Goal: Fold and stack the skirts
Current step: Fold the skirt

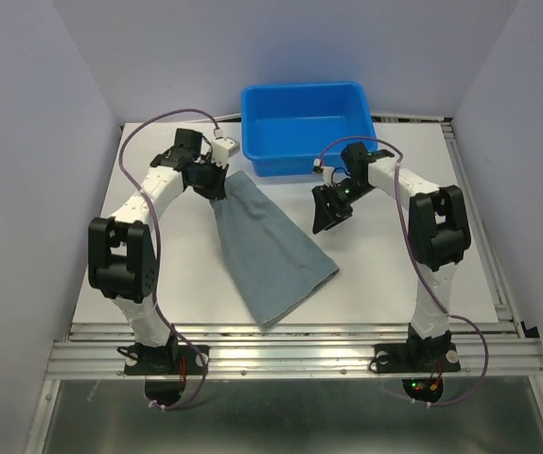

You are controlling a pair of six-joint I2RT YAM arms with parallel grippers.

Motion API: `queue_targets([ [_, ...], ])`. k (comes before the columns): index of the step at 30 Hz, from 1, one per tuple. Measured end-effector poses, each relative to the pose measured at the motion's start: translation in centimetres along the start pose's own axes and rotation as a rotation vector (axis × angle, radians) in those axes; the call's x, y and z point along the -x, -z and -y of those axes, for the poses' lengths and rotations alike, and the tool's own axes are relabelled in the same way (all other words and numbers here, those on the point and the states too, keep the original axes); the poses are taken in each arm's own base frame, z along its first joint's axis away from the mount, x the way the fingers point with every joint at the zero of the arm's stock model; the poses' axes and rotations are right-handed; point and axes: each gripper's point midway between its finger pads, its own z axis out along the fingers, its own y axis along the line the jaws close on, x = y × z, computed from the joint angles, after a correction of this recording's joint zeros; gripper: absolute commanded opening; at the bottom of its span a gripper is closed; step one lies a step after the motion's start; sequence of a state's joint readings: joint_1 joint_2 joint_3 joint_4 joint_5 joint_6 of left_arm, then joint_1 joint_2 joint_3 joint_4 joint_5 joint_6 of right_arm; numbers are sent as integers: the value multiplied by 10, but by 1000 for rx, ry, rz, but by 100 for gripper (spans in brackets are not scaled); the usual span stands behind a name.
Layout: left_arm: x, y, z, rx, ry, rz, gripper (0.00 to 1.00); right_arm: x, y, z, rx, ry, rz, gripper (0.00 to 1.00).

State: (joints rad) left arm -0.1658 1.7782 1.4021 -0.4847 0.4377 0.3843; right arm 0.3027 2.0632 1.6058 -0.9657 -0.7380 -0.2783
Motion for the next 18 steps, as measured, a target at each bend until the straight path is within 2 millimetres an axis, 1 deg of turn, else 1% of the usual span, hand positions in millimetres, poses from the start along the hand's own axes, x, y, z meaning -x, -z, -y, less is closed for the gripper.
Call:
queue_targets([
  [2, 13, 8, 11, 38, -63, 34, 0, 1, 3, -13, 67, -17, 13, 65],
  [5, 18, 13, 34, 75, -143, 53, 0, -2, 2, -29, 153, -35, 15, 62],
  [6, 18, 12, 38, 91, -165, 56, 0, -5, 1, -33, 181, -44, 14, 61],
  [7, 15, 11, 47, 104, -197, 53, 0, -10, -1, -40, 226, -68, 8, 59],
  [9, 10, 11, 59, 119, -234, 45, 0, -19, -5, -47, 287, -111, -5, 56],
  [10, 7, 11, 67, 132, -264, 42, 0, -22, -8, -52, 322, -129, -12, 53],
  [13, -1, 13, 81, 161, -322, 44, 0, -23, -17, -56, 383, -169, -23, 50],
  [15, -5, 17, 92, 174, -359, 50, 0, -24, -26, -59, 406, -192, -36, 46],
  [17, -6, 21, 99, 190, -384, 58, 0, -26, -38, -61, 414, -211, -54, 40],
  [18, -5, 24, 106, 190, -403, 69, 0, -28, -48, -60, 408, -219, -67, 34],
])
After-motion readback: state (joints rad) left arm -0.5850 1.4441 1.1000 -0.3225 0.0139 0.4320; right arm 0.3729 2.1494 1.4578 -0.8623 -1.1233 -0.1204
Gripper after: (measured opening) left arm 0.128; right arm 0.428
